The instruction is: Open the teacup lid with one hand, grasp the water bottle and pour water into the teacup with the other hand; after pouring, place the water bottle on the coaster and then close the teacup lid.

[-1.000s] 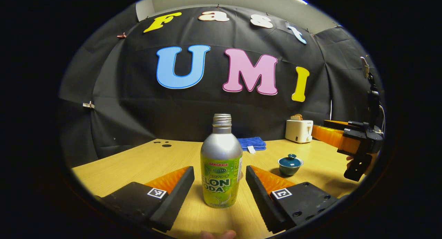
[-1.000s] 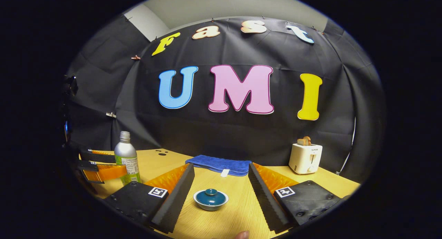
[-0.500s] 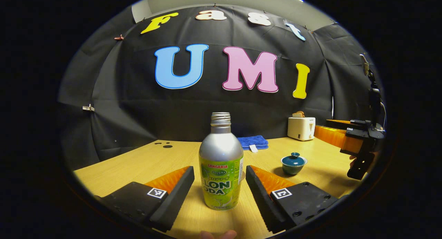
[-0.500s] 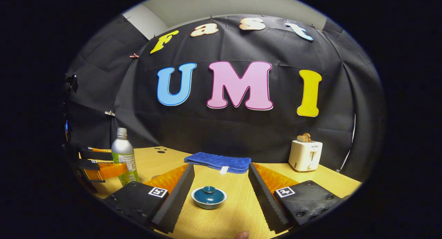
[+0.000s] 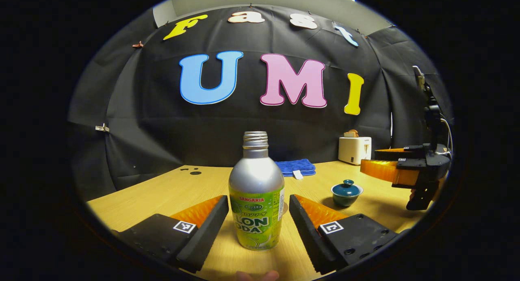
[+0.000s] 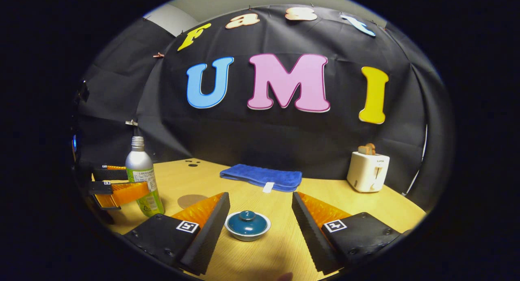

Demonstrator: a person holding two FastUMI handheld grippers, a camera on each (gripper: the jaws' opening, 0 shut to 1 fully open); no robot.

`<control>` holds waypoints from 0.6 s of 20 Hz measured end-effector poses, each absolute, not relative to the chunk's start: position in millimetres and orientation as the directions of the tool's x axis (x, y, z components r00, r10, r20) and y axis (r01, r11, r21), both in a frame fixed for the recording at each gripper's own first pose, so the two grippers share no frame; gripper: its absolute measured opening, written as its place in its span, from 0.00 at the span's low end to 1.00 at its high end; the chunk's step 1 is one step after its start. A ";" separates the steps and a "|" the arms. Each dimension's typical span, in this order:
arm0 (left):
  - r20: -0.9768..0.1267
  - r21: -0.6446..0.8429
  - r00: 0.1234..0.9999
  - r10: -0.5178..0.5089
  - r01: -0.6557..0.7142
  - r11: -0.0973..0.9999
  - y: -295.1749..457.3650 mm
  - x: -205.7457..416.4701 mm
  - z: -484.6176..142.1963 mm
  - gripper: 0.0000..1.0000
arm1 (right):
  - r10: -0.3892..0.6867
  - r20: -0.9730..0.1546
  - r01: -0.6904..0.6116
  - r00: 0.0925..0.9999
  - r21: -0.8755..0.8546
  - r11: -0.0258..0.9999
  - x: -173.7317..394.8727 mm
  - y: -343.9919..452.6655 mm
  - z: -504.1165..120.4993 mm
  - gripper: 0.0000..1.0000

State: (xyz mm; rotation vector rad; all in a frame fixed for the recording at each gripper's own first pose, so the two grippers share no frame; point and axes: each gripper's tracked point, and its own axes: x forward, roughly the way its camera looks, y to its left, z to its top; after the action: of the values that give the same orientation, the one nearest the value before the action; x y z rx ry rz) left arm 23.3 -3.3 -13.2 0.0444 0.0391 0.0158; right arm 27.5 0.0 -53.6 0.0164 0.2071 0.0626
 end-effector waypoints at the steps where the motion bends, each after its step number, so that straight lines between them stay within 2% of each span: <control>1: -0.039 0.045 0.999 0.021 -0.019 0.999 -2.6 25.2 -13.1 0.95 | 0.071 -0.230 -0.067 0.971 0.023 0.997 32.7 3.8 -61.7 0.93; 2: -0.039 0.045 0.999 0.024 -0.022 0.999 -2.5 26.8 -14.2 0.95 | 0.082 -0.252 -0.079 0.964 0.024 0.997 36.6 7.3 -67.1 0.90; 5: -0.039 0.046 0.999 0.031 -0.029 0.999 -0.7 27.8 -13.9 0.95 | 0.117 -0.300 -0.112 0.947 0.033 0.993 46.1 17.0 -82.5 0.73; 7: -0.038 0.046 0.999 0.028 -0.026 0.999 -1.7 28.4 -14.1 0.95 | 0.117 -0.333 -0.116 0.936 0.022 0.993 48.0 20.3 -94.2 0.65; 11: -0.037 0.046 0.999 0.028 -0.026 0.999 -2.0 30.7 -14.6 0.95 | 0.100 -0.367 -0.100 0.925 0.019 0.995 55.6 18.1 -108.1 0.66; 12: -0.037 0.046 0.999 0.028 -0.026 0.999 -2.0 30.8 -15.2 0.95 | 0.101 -0.367 -0.099 0.925 0.022 0.995 57.2 18.1 -109.3 0.63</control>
State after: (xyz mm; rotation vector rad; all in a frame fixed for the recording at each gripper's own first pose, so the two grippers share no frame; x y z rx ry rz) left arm 30.8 -2.0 -15.2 0.0458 0.0379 0.0268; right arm 57.2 18.1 -109.3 0.0035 0.3762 0.1025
